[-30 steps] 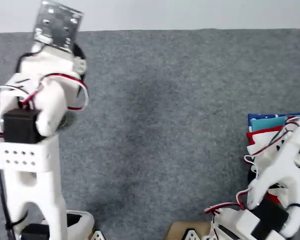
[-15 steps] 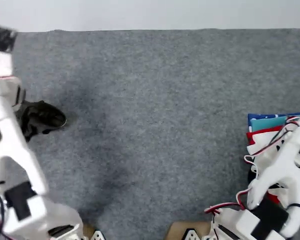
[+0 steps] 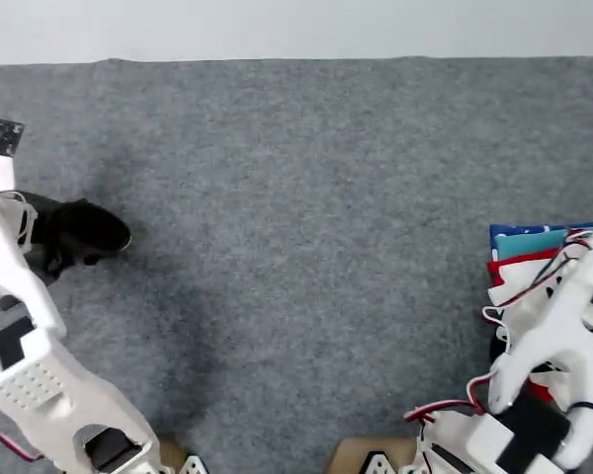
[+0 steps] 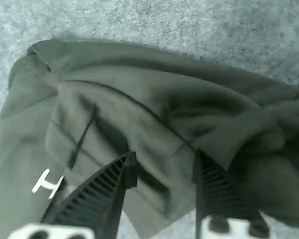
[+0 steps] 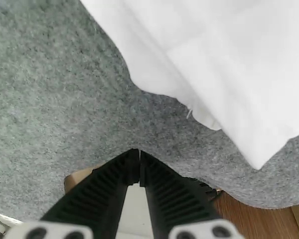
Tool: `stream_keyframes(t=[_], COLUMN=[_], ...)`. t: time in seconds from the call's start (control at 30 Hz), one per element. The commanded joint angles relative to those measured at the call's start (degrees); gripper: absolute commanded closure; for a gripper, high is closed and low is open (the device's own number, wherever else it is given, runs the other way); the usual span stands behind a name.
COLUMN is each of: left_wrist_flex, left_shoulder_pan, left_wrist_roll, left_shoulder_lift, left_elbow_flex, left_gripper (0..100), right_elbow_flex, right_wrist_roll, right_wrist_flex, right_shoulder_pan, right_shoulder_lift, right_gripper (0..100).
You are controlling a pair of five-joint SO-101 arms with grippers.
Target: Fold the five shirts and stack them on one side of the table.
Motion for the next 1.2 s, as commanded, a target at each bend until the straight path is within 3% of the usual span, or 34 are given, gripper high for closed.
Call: stream_keyframes(t=[0.0, 0.53, 1.0, 1.17], left_wrist_flex=[-1.49, 15.91, 4.40, 3.60], left_shoulder_pan=[1.23, 5.89, 5.63, 6.33], left_wrist_roll=[-0.44, -0.44, -0.44, -0.44], left_shoulder_lift=[1.05, -10.55, 0.18, 0.79], left_elbow_flex=[-1.98, -3.47, -3.74, -4.00], left_gripper=[82, 83, 83, 93], right_elbow_flex=[0.09, 5.54, 5.54, 5.54], right_wrist_roll=[0.62, 0.26, 0.26, 0.26], right_wrist_flex=[1.98, 1.89, 1.89, 1.89], right_shoulder_pan=[0.31, -2.07, -7.08, -7.08], right_shoulder_lift=[-2.33, -2.42, -2.42, -2.42], right_gripper=[98.9, 98.9, 98.9, 98.9])
